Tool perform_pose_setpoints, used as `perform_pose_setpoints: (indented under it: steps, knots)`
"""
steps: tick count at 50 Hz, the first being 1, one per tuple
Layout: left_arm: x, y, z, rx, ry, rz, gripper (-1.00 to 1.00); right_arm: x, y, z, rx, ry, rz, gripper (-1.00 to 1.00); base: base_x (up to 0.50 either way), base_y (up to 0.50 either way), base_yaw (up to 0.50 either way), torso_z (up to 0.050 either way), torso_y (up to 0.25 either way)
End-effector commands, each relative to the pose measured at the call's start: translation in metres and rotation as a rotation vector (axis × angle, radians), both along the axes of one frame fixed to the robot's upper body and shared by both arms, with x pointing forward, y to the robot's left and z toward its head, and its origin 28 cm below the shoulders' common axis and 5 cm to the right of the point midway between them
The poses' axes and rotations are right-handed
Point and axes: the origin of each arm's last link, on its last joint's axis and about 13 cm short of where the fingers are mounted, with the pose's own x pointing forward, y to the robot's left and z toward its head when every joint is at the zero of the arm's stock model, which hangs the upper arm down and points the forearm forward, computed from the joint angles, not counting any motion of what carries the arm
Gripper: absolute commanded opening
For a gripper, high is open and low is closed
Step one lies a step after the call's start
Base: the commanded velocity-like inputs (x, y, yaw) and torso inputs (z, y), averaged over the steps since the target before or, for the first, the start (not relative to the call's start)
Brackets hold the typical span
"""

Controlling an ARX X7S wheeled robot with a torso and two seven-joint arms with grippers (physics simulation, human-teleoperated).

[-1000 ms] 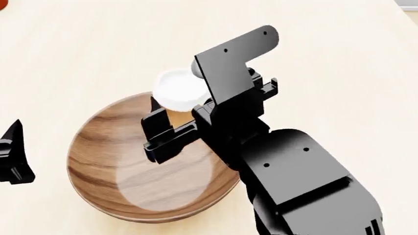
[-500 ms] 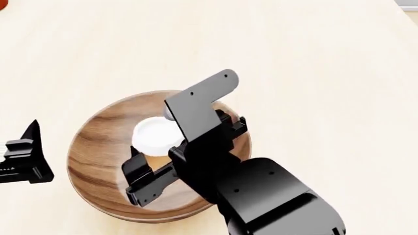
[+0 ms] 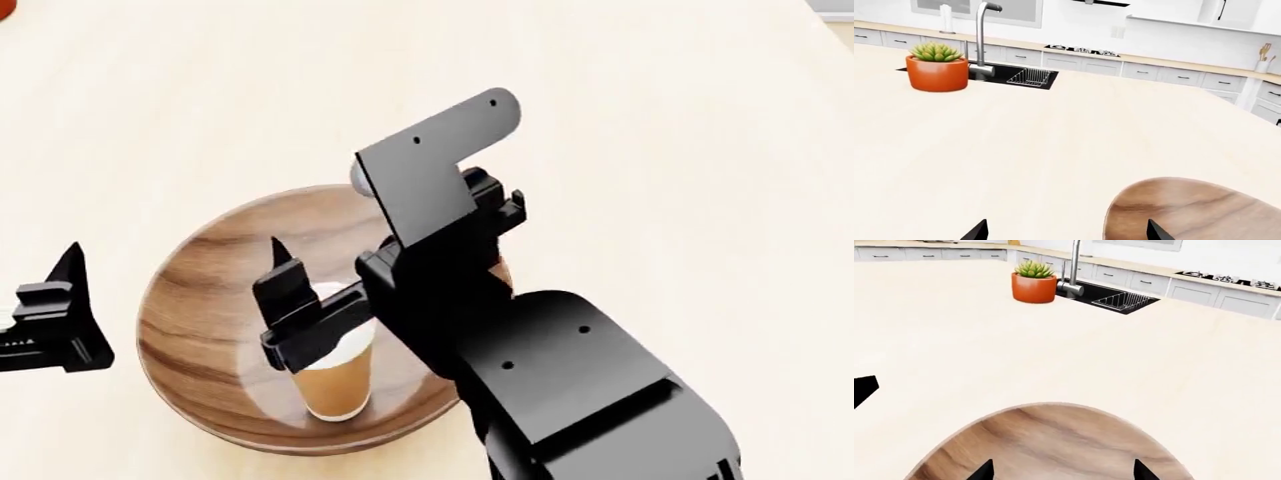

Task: Place the cup inside the bowl on the dining table and move the bowl to any counter.

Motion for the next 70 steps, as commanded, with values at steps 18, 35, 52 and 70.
perform_pose_setpoints:
  steps: [18, 35, 52, 70]
  knots:
    - [-0.009, 0.027, -0.002, -0.021, -0.004, 0.041, 1.00, -0.010, -0.063, -0.005, 0.248, 0.106, -0.462, 1.00, 0.00, 0.00, 0.00, 0.000, 0.000]
    - [-0.011, 0.025, -0.003, -0.025, -0.001, 0.042, 1.00, -0.012, -0.058, -0.024, 0.318, 0.276, -0.465, 1.00, 0.00, 0.00, 0.00, 0.000, 0.000]
    - [-0.013, 0.030, -0.002, -0.025, -0.003, 0.040, 1.00, -0.008, -0.044, -0.037, 0.355, 0.404, -0.395, 1.00, 0.00, 0.00, 0.00, 0.000, 0.000]
    - [-0.009, 0.024, -0.004, -0.024, 0.004, 0.040, 1.00, -0.008, -0.041, -0.050, 0.346, 0.445, -0.390, 1.00, 0.00, 0.00, 0.00, 0.000, 0.000]
